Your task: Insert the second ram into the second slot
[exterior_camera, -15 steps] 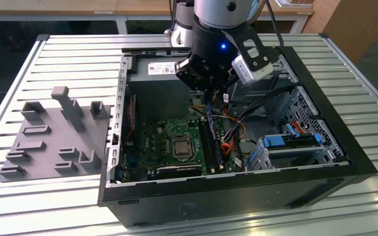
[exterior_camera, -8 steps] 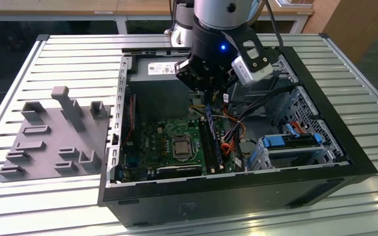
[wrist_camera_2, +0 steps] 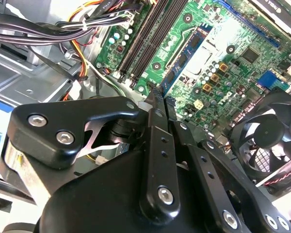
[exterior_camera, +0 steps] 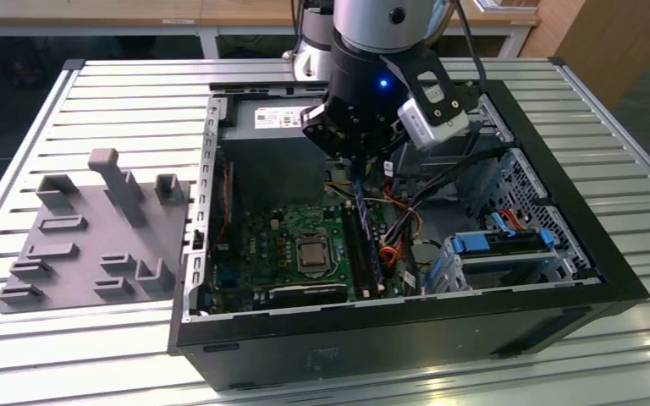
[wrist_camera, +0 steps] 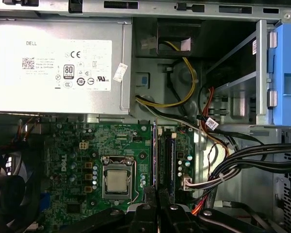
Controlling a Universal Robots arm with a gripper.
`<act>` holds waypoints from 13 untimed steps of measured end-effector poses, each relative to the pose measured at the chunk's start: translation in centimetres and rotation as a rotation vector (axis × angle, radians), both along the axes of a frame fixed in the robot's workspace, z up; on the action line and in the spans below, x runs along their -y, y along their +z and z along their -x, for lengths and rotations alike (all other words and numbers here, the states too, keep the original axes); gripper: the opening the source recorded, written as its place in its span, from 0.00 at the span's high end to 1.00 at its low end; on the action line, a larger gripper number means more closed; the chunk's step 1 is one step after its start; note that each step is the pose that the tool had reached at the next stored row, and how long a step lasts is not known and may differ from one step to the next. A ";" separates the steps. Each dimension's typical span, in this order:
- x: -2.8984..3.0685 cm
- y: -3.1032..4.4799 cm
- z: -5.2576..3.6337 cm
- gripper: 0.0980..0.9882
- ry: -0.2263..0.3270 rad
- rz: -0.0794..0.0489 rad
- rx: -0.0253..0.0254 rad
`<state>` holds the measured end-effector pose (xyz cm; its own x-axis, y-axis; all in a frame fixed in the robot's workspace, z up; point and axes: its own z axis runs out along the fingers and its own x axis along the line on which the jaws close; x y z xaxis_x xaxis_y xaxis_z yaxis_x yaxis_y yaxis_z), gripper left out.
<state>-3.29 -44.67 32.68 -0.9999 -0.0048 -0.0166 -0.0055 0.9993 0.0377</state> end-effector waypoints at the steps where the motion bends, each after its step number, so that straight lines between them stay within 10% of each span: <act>1: 0.02 -0.05 0.00 0.96 0.000 0.000 -0.0001; 13: 0.10 -0.61 0.00 0.96 0.000 0.000 -0.0009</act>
<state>-3.29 -44.77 32.08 -0.9999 -0.0048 -0.0157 -0.0054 0.9993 0.0375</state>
